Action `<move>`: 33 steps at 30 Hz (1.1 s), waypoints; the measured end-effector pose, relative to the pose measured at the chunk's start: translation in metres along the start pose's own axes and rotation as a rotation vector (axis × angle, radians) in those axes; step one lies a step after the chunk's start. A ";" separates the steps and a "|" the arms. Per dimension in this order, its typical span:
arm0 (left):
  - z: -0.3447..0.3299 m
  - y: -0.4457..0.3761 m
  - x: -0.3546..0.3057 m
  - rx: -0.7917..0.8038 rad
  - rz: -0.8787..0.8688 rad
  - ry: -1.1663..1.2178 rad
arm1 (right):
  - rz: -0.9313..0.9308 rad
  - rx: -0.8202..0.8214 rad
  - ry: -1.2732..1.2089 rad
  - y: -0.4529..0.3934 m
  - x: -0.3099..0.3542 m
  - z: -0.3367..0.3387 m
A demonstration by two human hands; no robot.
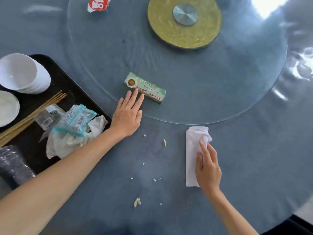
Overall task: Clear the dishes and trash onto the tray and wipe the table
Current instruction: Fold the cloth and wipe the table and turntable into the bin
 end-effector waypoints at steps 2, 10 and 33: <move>-0.002 0.007 0.002 0.008 -0.016 0.002 | -0.022 -0.014 0.025 -0.001 0.009 -0.013; 0.002 0.032 0.001 0.065 -0.003 0.126 | 0.116 0.099 0.041 -0.009 0.067 -0.043; 0.005 0.126 -0.005 0.168 -0.162 0.418 | 0.962 0.470 -0.001 0.001 0.107 -0.025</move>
Point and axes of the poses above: each hand's wrist, its own y-axis away from the middle knuckle, its own z-axis out of the back of the hand, x = y × z, the point moved 3 cm from there along -y, towards the middle knuckle, and after that the axes turned 3 degrees about -x, right-handed, at the moved point
